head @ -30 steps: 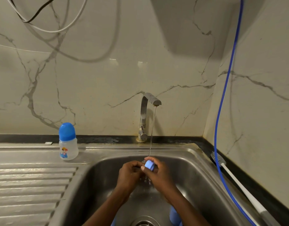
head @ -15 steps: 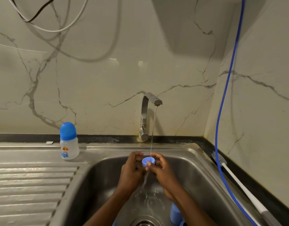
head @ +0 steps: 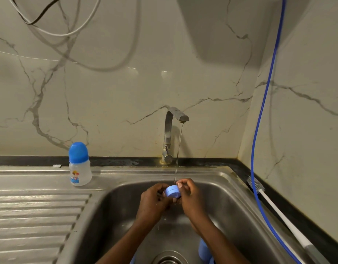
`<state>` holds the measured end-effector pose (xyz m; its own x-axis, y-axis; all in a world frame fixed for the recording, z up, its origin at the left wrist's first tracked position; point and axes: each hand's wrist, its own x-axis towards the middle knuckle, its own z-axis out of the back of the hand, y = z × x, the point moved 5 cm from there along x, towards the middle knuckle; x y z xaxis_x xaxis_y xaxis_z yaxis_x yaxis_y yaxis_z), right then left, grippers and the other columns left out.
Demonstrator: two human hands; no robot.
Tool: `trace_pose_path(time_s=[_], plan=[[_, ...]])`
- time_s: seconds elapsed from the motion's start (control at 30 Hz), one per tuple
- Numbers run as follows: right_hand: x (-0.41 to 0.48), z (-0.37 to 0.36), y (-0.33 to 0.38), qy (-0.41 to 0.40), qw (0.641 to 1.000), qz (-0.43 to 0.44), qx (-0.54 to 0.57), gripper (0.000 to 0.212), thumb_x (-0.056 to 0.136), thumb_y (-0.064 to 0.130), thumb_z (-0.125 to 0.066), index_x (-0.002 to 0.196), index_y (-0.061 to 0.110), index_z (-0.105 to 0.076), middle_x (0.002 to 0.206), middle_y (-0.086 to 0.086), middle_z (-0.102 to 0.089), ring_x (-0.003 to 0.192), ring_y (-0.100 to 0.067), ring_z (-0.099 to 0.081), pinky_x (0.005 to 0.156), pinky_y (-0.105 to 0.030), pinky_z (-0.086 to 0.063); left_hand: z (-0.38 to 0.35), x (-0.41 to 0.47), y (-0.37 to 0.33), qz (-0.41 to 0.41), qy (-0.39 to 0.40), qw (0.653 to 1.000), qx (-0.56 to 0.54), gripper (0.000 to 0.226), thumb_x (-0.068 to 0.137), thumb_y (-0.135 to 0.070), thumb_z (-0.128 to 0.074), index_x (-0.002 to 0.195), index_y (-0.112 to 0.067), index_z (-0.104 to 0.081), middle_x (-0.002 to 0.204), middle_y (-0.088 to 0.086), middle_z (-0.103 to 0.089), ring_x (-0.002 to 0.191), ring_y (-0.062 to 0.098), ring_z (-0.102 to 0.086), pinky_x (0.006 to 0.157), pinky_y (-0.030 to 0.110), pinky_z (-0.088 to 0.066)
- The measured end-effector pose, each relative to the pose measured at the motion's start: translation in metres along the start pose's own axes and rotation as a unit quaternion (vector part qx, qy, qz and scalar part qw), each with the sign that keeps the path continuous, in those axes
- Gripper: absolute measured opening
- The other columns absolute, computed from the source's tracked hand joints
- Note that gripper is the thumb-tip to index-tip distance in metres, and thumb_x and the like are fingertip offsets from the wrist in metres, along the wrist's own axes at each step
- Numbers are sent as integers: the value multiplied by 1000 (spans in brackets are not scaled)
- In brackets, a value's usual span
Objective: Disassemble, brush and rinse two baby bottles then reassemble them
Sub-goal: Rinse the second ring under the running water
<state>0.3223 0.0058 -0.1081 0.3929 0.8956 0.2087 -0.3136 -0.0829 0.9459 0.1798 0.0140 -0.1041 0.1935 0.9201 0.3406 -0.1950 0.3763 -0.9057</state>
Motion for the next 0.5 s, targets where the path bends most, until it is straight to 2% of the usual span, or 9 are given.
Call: trace_pose_path(time_s=[0.07,0.13,0.17,0.23,0.27,0.33,0.4,0.47,0.5], plan=[[0,2,-3,-17,1000,-15,-2,19,101,31,-48,106,20,-63,104,-6,-68,91,-17,-65,81,-35,-56,-2,0,-2,-8,8,1000,0,26,89,-6,-68,94,-32,-66,78,-1,-72,68,8,-68,60,18,-55],[-4,-1,-3,13,999,-23,29,35,94,46,-55,110,17,-66,104,-1,-70,93,-16,-67,86,-37,-56,-2,0,-3,-16,4,1000,12,25,90,-5,-67,96,-29,-68,81,-2,-72,69,5,-67,62,18,-54],[-6,-4,0,30,999,-11,16,40,88,49,-62,113,18,-65,107,3,-68,97,-14,-65,86,-33,-55,-2,0,-2,-24,-6,999,24,26,89,-5,-67,96,-30,-67,84,-3,-71,72,5,-68,64,20,-55],[-8,-6,3,40,999,13,-32,46,84,42,-72,124,23,-59,117,4,-59,107,-13,-59,84,-19,-49,0,2,-2,-44,-30,997,52,32,88,-5,-68,94,-36,-65,90,-6,-70,79,8,-67,70,23,-57],[-7,-6,4,43,998,16,-31,48,85,38,-71,129,25,-56,121,4,-57,110,-13,-58,83,-16,-48,0,3,-2,-51,-34,996,58,30,87,-7,-69,96,-35,-67,91,-7,-70,81,9,-67,71,23,-57],[-6,-8,4,52,999,0,14,35,93,36,-61,128,34,-54,125,4,-60,111,-15,-60,89,-27,-53,-1,3,-2,-42,-23,998,37,22,87,-10,-71,103,-25,-72,92,-6,-71,81,8,-69,70,22,-57],[-5,-7,3,45,997,-28,57,13,98,36,-53,111,40,-55,115,-1,-66,99,-18,-66,87,-37,-57,-2,3,-3,-24,-15,1000,13,23,85,-6,-72,104,-18,-73,88,-5,-73,76,6,-69,66,21,-56],[-7,-5,5,43,996,-33,66,10,96,38,-55,105,36,-57,106,-2,-68,90,-19,-69,79,-36,-60,-2,2,-5,-25,-10,1000,14,23,86,-2,-69,97,-21,-74,80,-4,-73,70,8,-69,62,21,-56],[-9,-5,8,47,998,-23,45,17,93,41,-60,108,35,-57,107,0,-68,91,-17,-68,77,-32,-59,-2,2,-5,-31,-11,999,27,24,87,-1,-67,92,-24,-72,78,-3,-72,69,8,-69,63,22,-57]])
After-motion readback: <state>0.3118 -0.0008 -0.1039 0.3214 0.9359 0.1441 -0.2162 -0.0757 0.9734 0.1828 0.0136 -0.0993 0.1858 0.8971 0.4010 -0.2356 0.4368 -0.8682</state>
